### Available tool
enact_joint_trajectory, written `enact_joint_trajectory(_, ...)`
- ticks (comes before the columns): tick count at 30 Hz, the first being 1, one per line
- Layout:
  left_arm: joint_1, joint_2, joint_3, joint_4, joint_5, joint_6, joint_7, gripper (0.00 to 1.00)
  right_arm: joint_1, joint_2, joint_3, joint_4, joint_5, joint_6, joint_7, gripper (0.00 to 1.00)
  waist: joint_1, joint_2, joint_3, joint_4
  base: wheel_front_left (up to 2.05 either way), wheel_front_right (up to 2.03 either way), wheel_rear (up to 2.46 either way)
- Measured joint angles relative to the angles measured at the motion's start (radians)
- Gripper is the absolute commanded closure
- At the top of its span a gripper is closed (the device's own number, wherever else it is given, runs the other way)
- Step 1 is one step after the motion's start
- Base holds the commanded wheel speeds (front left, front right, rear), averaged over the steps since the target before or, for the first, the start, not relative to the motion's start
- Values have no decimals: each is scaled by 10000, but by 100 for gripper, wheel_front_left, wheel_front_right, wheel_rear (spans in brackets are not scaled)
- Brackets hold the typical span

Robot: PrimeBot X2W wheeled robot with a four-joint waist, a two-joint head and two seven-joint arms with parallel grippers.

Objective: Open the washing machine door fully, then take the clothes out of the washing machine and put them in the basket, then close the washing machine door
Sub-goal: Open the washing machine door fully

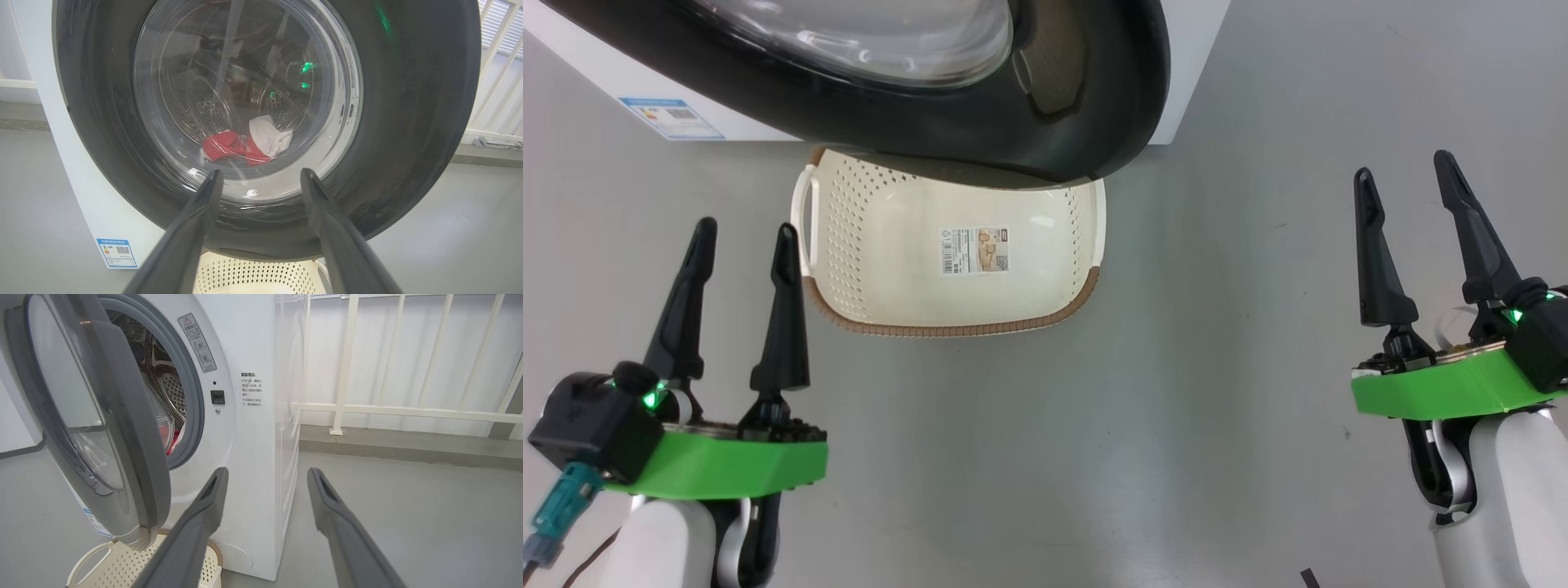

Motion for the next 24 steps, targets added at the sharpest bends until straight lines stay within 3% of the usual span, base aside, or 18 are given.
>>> enact_joint_trajectory(5, 0, -10, 17, -10, 2, 0, 0, 0, 0, 2, -86, -19, 2, 0, 0, 1, 0, 0, 23, 21, 0, 0, 0)
enact_joint_trajectory(6, 0, -15, 17, -12, 4, 0, 0, 0, 0, 4, -109, -19, 10, 0, 0, 78, 0, 0, 31, 34, 0, 0, 0)
enact_joint_trajectory(7, 0, -23, 19, -23, 12, 0, 0, 0, 0, 2, -90, -15, 38, 0, 0, 100, 0, 0, 42, 46, 0, 0, 0)
enact_joint_trajectory(11, 0, -71, 25, -77, 65, -2, -10, 0, -7, 10, 115, 50, 339, 0, 2, 100, 0, 0, 90, 88, 0, 0, 0)
enact_joint_trajectory(14, 0, -82, 25, -107, 107, -8, -10, 0, -94, 8, 242, 159, 1277, 0, 67, 100, 0, 0, 128, 113, 0, 0, 0)
enact_joint_trajectory(24, -5, -136, -31, -161, 221, -13, -10, 0, -1812, -13, 1122, 468, 6805, 0, 1011, 100, 0, 0, 223, 226, 0, 0, 0)
